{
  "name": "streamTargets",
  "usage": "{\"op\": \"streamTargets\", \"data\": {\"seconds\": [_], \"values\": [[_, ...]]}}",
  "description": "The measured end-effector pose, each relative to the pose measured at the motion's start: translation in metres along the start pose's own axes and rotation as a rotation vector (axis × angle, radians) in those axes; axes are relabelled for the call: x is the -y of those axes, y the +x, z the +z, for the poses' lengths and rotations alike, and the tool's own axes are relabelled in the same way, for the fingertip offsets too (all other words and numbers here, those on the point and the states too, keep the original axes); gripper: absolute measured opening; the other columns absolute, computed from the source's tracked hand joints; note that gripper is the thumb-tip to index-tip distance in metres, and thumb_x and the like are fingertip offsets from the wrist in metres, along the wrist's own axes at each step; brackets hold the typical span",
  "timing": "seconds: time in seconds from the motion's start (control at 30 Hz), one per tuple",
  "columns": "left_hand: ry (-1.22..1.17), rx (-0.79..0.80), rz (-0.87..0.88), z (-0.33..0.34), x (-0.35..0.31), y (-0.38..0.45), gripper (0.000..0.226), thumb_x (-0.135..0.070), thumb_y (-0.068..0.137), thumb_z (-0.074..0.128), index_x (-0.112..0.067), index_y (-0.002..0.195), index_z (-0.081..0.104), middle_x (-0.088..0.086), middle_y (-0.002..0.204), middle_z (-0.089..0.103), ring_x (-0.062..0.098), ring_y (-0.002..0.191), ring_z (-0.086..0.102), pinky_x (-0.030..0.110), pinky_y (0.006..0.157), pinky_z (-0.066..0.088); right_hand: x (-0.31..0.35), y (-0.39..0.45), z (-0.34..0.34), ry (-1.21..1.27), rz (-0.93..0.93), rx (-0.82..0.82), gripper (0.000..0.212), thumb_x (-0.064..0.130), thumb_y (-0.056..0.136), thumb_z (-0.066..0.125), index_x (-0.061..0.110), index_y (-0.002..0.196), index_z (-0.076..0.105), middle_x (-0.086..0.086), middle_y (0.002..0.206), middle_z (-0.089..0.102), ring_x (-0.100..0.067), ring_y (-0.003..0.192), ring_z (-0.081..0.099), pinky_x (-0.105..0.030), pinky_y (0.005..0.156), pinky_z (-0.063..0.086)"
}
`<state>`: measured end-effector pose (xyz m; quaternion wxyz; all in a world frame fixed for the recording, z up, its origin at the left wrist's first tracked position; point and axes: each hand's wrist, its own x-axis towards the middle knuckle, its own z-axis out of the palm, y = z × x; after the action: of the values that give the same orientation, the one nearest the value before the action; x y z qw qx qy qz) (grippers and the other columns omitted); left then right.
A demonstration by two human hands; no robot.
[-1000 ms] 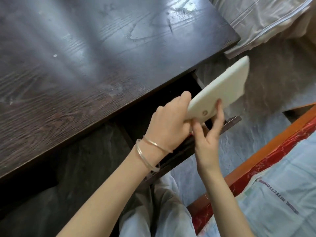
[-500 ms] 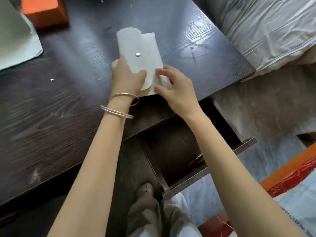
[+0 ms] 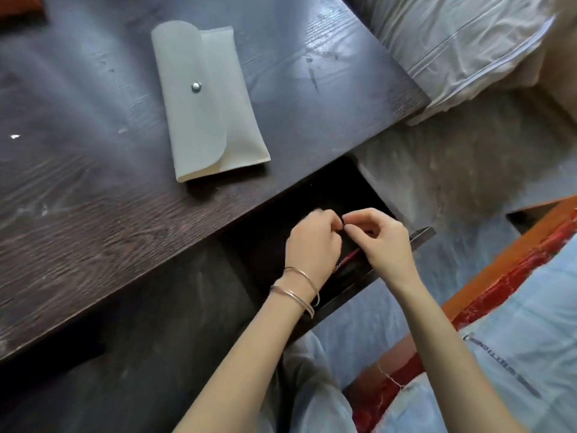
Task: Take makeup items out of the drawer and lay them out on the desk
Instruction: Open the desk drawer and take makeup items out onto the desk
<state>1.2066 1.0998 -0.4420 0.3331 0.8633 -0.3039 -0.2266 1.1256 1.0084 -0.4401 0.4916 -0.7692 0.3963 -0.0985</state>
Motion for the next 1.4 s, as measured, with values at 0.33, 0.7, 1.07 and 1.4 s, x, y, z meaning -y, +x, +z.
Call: {"op": "streamTargets", "data": {"seconds": [0.33, 0.7, 1.07, 1.4], "values": [[0.353, 0.555, -0.375, 0.109, 0.026, 0.047, 0.034, -0.026, 0.089, 0.056, -0.013, 0.121, 0.057, 0.012, 0.126, 0.058, 0.031, 0.118, 0.056, 0.037, 0.092, 0.047, -0.062, 0.049, 0.0, -0.666, 0.029, 0.412, 0.032, -0.004, 0.077, 0.054, 0.014, 0.097, 0.072, -0.01, 0.103, 0.066, -0.03, 0.095, 0.064, -0.04, 0.085, 0.054], [0.379, 0.456, -0.252, 0.066, 0.009, 0.035, 0.027, -0.035, 0.081, 0.062, -0.018, 0.103, 0.063, 0.007, 0.107, 0.064, 0.03, 0.101, 0.061, 0.033, 0.08, 0.047, -0.056, 0.052, -0.013, -0.717, -0.023, 0.603, 0.02, 0.017, 0.084, 0.064, 0.022, 0.102, 0.066, 0.0, 0.103, 0.065, -0.021, 0.094, 0.062, -0.04, 0.082, 0.055], [0.012, -0.186, -0.042, -0.147, -0.053, -0.014, 0.01, -0.031, 0.08, 0.07, -0.025, 0.086, 0.064, -0.009, 0.084, 0.068, 0.009, 0.075, 0.061, 0.028, 0.073, 0.052, 0.137, 0.031, -0.042, -0.122, -0.471, 0.365, 0.007, 0.008, 0.081, 0.07, 0.008, 0.088, 0.072, -0.001, 0.087, 0.07, -0.006, 0.081, 0.062, -0.014, 0.075, 0.049], [0.113, -0.386, -0.18, -0.256, 0.058, -0.005, 0.008, -0.018, 0.074, 0.074, -0.021, 0.079, 0.069, -0.003, 0.078, 0.068, 0.018, 0.08, 0.062, 0.039, 0.081, 0.053, 0.219, 0.052, 0.111, -0.306, -0.655, 0.414, 0.011, 0.016, 0.085, 0.065, 0.014, 0.095, 0.071, -0.003, 0.096, 0.068, -0.02, 0.092, 0.06, -0.035, 0.08, 0.048]]}}
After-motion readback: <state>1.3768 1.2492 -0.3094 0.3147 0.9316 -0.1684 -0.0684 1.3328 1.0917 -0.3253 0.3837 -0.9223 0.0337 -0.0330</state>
